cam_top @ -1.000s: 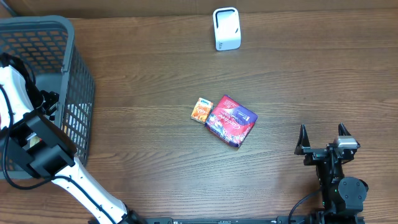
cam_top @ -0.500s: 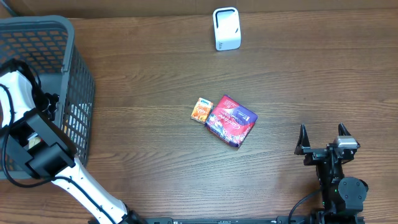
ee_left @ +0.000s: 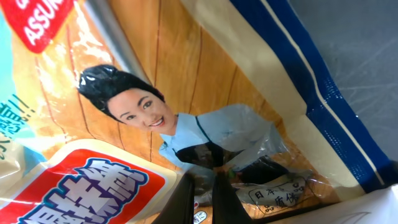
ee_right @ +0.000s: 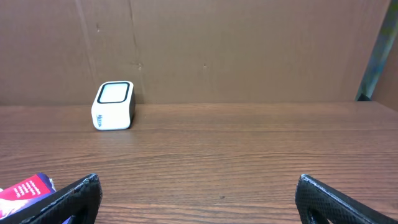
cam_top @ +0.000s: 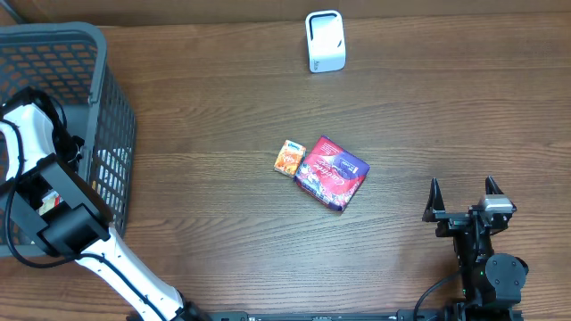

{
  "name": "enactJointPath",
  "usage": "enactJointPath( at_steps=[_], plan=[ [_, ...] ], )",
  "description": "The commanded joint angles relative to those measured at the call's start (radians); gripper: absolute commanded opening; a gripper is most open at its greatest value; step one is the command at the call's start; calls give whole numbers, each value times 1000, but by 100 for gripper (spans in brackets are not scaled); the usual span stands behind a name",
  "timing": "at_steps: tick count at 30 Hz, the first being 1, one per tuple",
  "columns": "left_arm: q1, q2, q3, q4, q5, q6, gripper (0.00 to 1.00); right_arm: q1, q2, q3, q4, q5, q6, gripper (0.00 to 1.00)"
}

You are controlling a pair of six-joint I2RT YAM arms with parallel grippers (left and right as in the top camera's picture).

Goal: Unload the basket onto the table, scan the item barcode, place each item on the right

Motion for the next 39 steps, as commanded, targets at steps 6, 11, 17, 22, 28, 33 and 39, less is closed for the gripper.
enactJointPath(
  at_steps=[6, 11, 17, 22, 28, 33, 39],
  plan=[
    [6, 49, -6, -11, 23, 42, 10, -1, -9, -10, 6, 6, 2, 100],
    [6, 49, 54, -2, 72, 45, 59, -1, -9, -10, 6, 6, 2, 100],
    [6, 49, 67, 56, 94, 21, 92, -1, -9, -10, 7, 6, 2, 100],
    [6, 49, 67, 93, 95, -106, 92, -1, -9, -10, 6, 6, 2, 100],
    [5, 49, 67, 148, 95, -142, 93, -1, -9, -10, 6, 6, 2, 100],
    [6, 49, 66, 162, 90, -143, 93, -1, -9, -10, 6, 6, 2, 100],
    [5, 49, 21, 170, 58, -143, 94, -1, -9, -10, 6, 6, 2, 100]
  ],
)
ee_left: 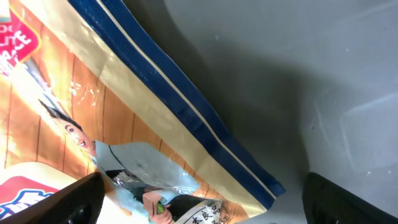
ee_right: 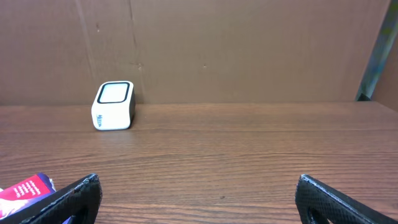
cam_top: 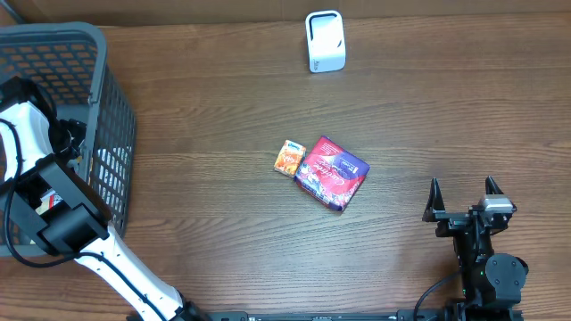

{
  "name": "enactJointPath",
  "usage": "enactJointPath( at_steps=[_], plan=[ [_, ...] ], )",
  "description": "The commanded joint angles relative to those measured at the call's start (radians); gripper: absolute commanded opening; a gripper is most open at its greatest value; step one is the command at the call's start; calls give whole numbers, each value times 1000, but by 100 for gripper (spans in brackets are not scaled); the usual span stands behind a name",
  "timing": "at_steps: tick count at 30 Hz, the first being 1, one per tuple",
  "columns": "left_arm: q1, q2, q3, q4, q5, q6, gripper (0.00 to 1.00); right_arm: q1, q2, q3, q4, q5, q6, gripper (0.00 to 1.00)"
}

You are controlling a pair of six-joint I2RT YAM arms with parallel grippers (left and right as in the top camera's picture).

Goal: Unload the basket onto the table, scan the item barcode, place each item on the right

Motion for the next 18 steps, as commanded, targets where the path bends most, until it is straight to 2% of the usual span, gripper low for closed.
enactJointPath(
  at_steps=[1, 7, 8, 10, 12, 14, 16, 17, 18],
  plan=[
    [-2, 31, -48, 9, -26, -16, 94, -1, -9, -10, 6, 6, 2, 100],
    [-2, 31, -94, -2, -35, -14, 91, -1, -9, -10, 6, 6, 2, 100],
    [-2, 31, -94, -8, -35, -14, 86, -1, -9, -10, 6, 6, 2, 100],
    [-2, 31, -94, -26, -35, -14, 73, -1, -9, -10, 6, 6, 2, 100],
    [-2, 31, -94, -40, -35, -14, 53, -1, -9, -10, 6, 6, 2, 100],
    [-2, 31, -94, -51, -35, -8, 37, -1, -9, -10, 6, 6, 2, 100],
    [-2, 31, -94, -65, -32, 14, 11, -1, -9, -10, 6, 6, 2, 100],
    [-2, 31, -93, -77, -31, 27, 4, -1, -9, -10, 6, 6, 2, 100],
    [-2, 31, -90, -94, -28, 40, 4, -1, -9, -10, 6, 6, 2, 100]
  ],
)
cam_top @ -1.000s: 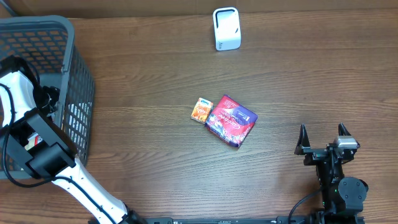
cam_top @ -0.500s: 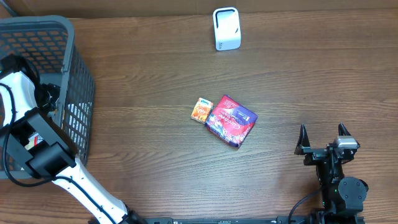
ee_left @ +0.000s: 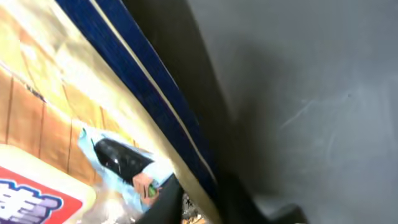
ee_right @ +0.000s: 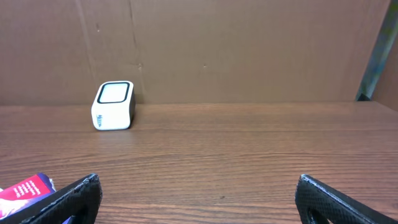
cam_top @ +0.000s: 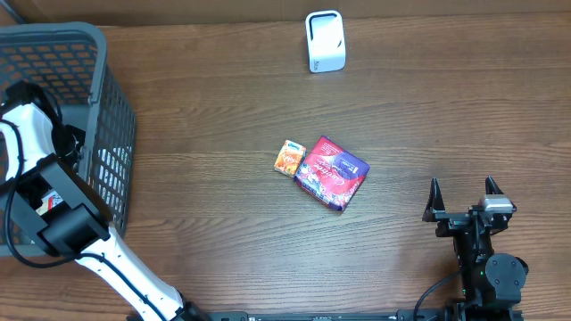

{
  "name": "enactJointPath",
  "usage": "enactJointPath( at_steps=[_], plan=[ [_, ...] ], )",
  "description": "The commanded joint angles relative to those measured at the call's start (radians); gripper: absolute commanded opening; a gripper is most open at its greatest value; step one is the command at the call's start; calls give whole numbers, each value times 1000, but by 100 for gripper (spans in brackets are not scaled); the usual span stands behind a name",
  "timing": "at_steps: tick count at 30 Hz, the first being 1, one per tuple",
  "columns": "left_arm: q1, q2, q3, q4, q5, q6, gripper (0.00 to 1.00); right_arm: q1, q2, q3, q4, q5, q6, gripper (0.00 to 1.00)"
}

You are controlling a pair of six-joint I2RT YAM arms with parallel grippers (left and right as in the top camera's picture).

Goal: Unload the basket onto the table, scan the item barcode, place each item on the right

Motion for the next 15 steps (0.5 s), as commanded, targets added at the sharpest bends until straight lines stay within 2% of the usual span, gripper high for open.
enactJointPath(
  at_steps=[1, 8, 12, 15],
  plan=[
    [5, 44, -42, -63, -22, 55, 4, -1, -9, -10, 6, 6, 2, 100],
    [6, 23, 78, -193, -20, 58, 4, -1, -9, -10, 6, 6, 3, 100],
    [-5, -25, 192, -215, 84, 183, 4, -1, -9, -10, 6, 6, 3, 100],
    [-21, -87, 248, -198, 163, 228, 4, -1, -9, -10, 6, 6, 3, 100]
  ],
)
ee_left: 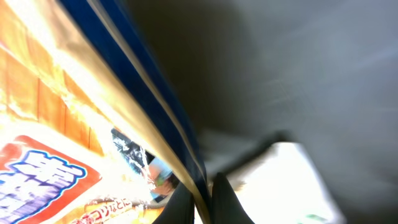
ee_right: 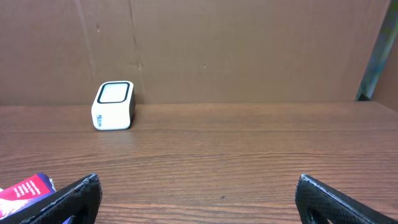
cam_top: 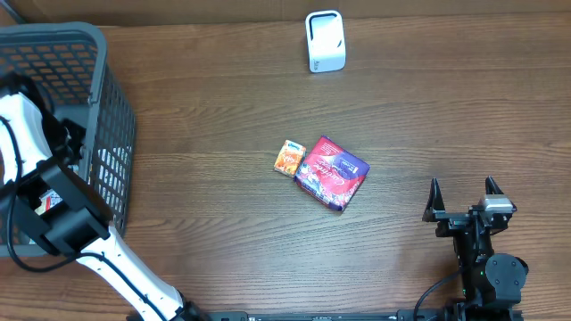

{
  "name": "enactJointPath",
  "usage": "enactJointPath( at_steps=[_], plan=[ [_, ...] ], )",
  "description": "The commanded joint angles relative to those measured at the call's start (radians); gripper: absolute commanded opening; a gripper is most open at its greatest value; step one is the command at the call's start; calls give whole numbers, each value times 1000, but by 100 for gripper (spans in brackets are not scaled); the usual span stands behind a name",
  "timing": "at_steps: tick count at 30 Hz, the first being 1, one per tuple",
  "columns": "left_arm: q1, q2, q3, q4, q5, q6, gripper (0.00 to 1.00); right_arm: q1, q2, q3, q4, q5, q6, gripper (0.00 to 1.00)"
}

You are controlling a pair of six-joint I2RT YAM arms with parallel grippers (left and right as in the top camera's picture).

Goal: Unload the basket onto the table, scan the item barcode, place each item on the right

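Inside the grey basket (cam_top: 114,152) my left arm (cam_top: 27,125) reaches down; its gripper is hidden in the overhead view. In the left wrist view my left gripper (ee_left: 200,198) is shut on the blue and gold edge of a snack bag (ee_left: 56,143) printed with red Japanese lettering. The white scanner (cam_top: 325,40) stands at the table's far edge, also seen as the scanner (ee_right: 113,106). My right gripper (cam_top: 464,201) rests open at the front right, holding nothing.
A small orange packet (cam_top: 289,157) and a red and purple packet (cam_top: 331,172) lie side by side mid-table. A white item (ee_left: 292,180) lies on the basket's dark floor beside the bag. A brown cardboard wall (ee_right: 249,50) backs the table.
My left gripper stays shut on the bag's blue edge. The view has shifted: a white item now shows to the right of the bag. The right arm has not moved.
My left gripper was first shut against the bag's printed face in the basket. Then it stood open over the bag's blue edge. Then it was shut on that edge, and it still holds it. The right gripper stayed open and still throughout.
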Motion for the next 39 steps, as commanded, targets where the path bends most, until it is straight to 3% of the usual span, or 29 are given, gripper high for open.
enactJointPath(
  at_steps=[1, 6, 20, 24, 26, 28, 29, 39],
  plan=[
    [-22, -115, 81, 13, 106, 91, 4, -1, -9, -10, 6, 6, 2, 100],
    [-51, -195, 87, 46, 105, 81, 4, -1, -9, -10, 6, 6, 2, 100],
    [-102, -189, -32, 35, 81, 31, 4, -1, -9, -10, 6, 6, 2, 100],
    [-105, -189, -56, 84, -30, 26, 7, -1, -9, -10, 6, 6, 2, 100],
    [-105, -189, -61, 127, -101, 23, 37, -1, -9, -10, 6, 6, 2, 100],
    [-103, -189, -67, 157, -106, 19, 86, -1, -9, -10, 6, 6, 2, 100],
    [-102, -189, -72, 168, -101, 18, 100, -1, -9, -10, 6, 6, 2, 100],
    [-91, -188, -287, 341, -152, 5, 100, -1, -9, -10, 6, 6, 2, 100]
  ],
)
